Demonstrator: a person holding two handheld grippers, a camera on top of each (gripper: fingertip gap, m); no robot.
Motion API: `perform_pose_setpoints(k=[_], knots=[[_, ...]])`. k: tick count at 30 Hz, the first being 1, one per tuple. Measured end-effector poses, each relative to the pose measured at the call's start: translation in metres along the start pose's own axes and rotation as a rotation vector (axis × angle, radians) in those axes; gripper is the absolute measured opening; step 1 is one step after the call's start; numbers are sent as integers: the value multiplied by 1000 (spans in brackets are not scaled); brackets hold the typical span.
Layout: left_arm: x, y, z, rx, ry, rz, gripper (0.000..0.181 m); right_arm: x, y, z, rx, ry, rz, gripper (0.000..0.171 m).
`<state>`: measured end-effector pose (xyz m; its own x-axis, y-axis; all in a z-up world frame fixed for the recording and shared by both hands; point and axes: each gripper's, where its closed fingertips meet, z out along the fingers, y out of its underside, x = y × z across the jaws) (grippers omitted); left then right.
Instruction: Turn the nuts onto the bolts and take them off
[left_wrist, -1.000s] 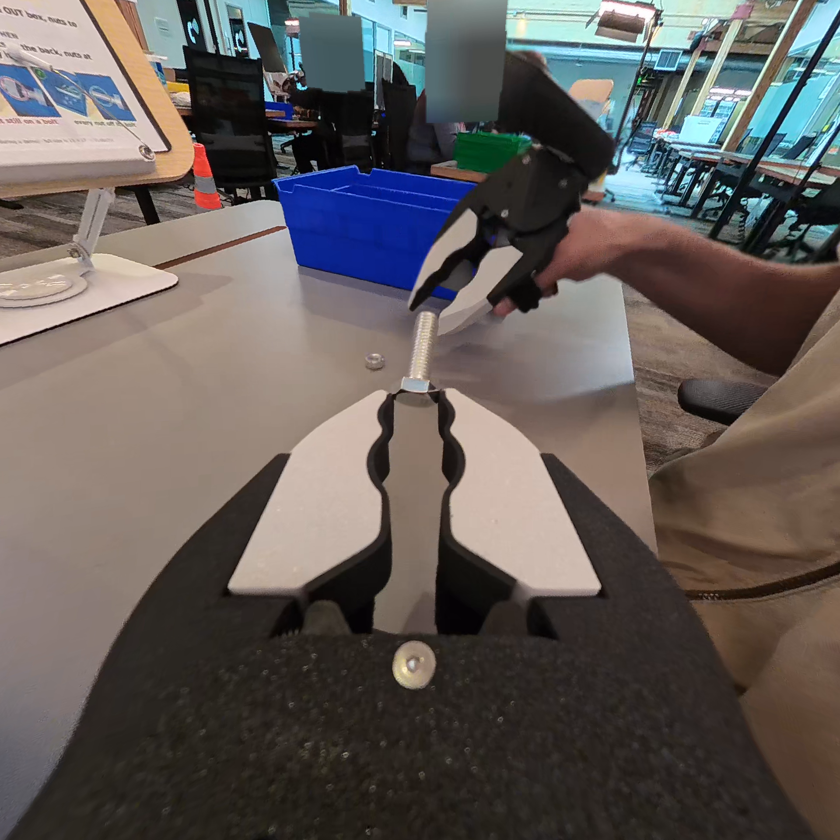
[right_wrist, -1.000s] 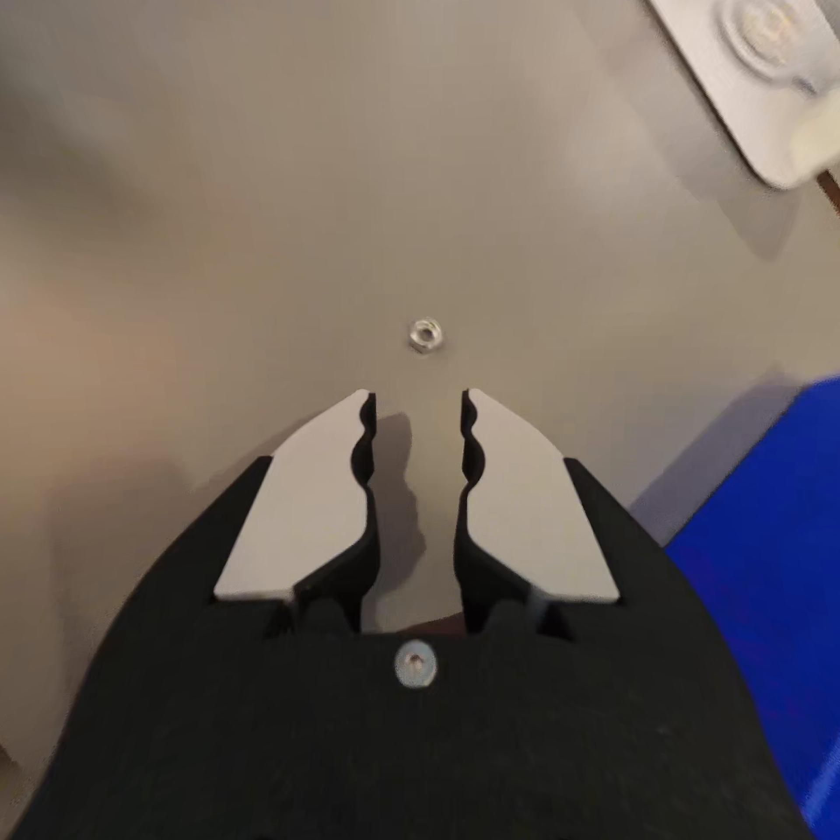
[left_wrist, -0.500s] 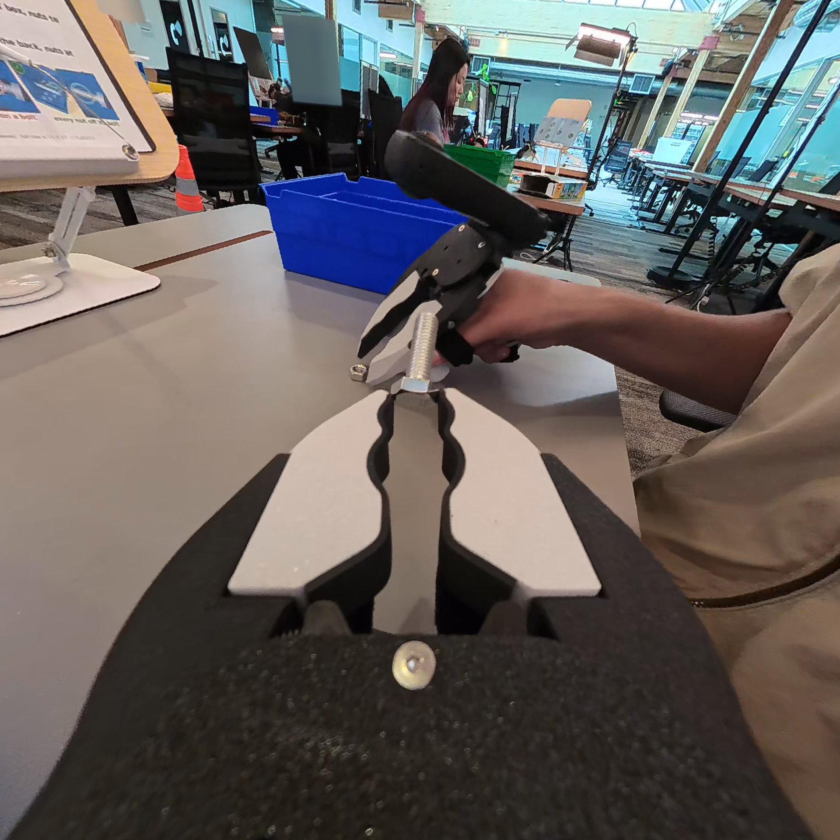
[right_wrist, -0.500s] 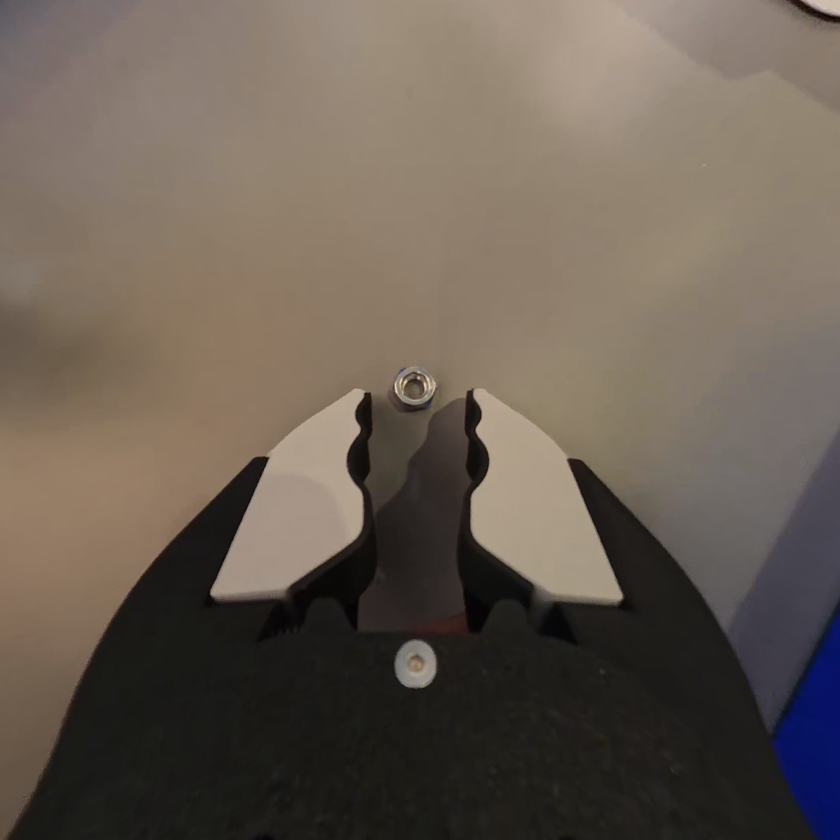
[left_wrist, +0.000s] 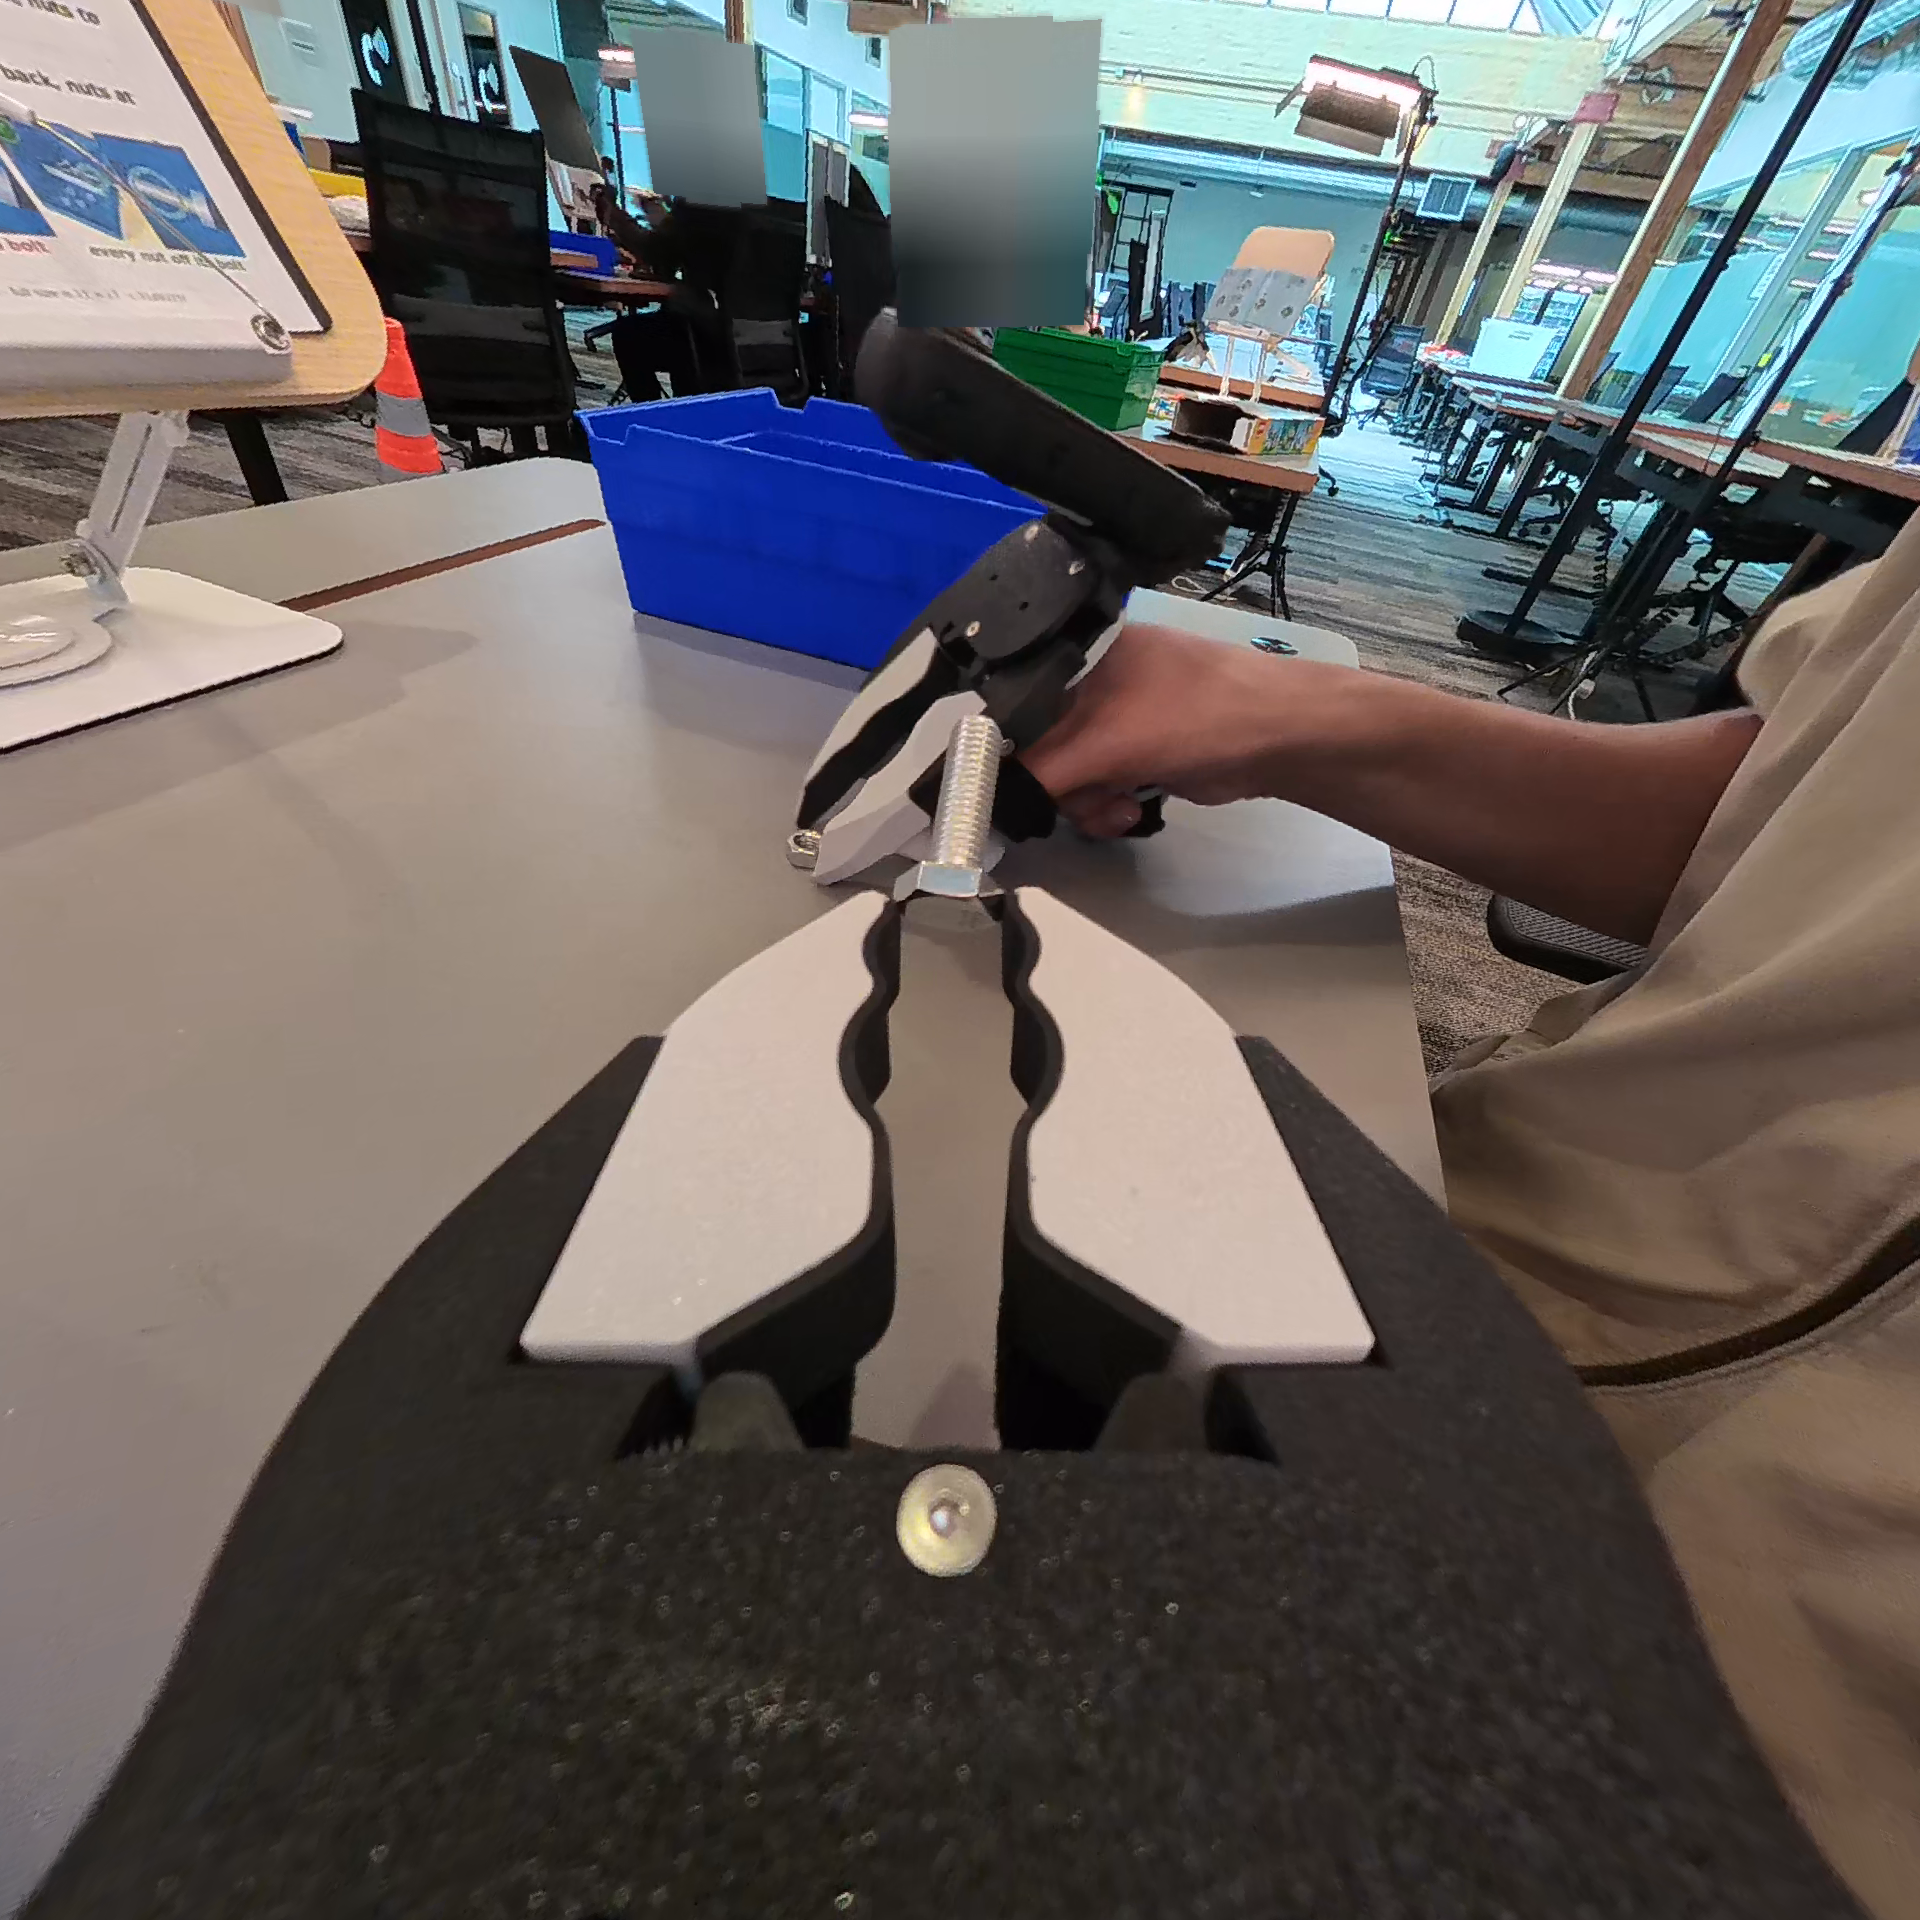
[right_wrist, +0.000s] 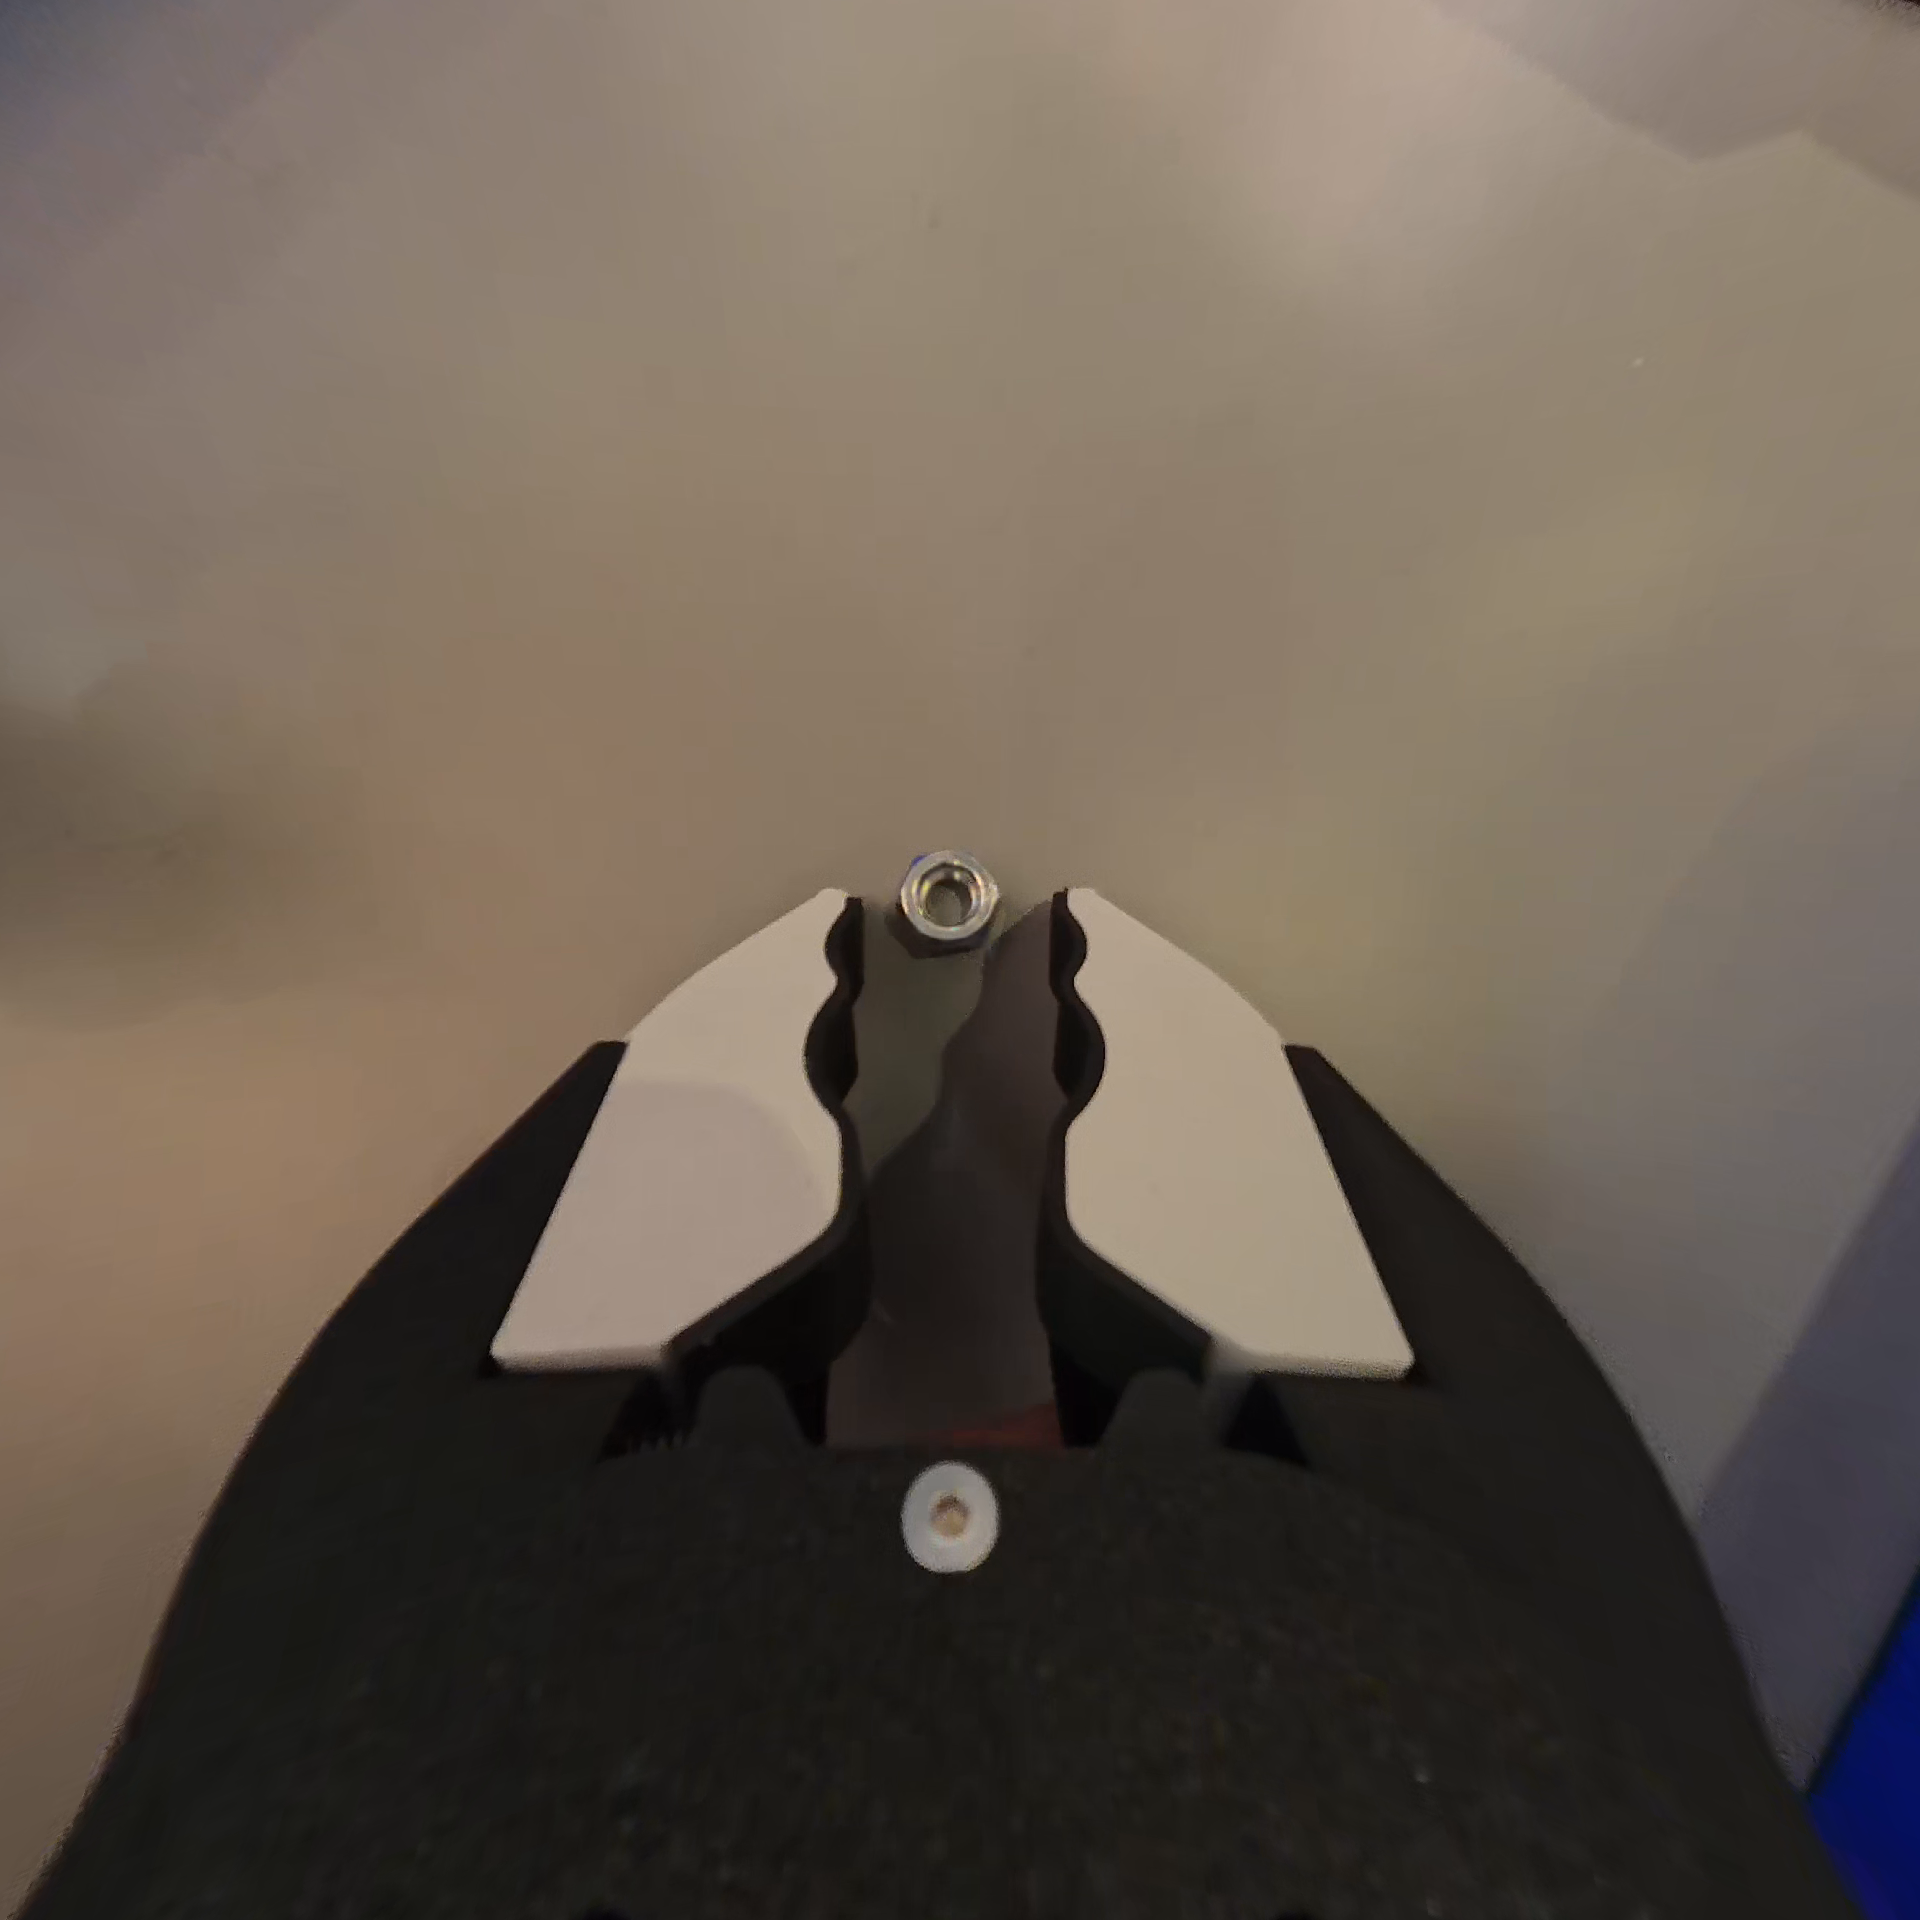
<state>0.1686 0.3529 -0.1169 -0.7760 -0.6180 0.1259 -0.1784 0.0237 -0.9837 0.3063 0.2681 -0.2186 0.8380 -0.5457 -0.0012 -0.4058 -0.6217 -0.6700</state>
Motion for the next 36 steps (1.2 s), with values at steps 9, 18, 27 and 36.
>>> perform_pose_setpoints(k=[9,18,27,36], knots=[[4,-3,2,23,30,-24,18,2,1,-3,38,72,189,30],[14,-5,4,43,80,-48,18,-1,-1,0,37,127,216,29],[7,-4,4,30,50,-50,18,-13,-19,-19,150,61,76,17],[7,-21,11,33,171,-110,18,-94,-69,-153,693,-513,-359,17]])
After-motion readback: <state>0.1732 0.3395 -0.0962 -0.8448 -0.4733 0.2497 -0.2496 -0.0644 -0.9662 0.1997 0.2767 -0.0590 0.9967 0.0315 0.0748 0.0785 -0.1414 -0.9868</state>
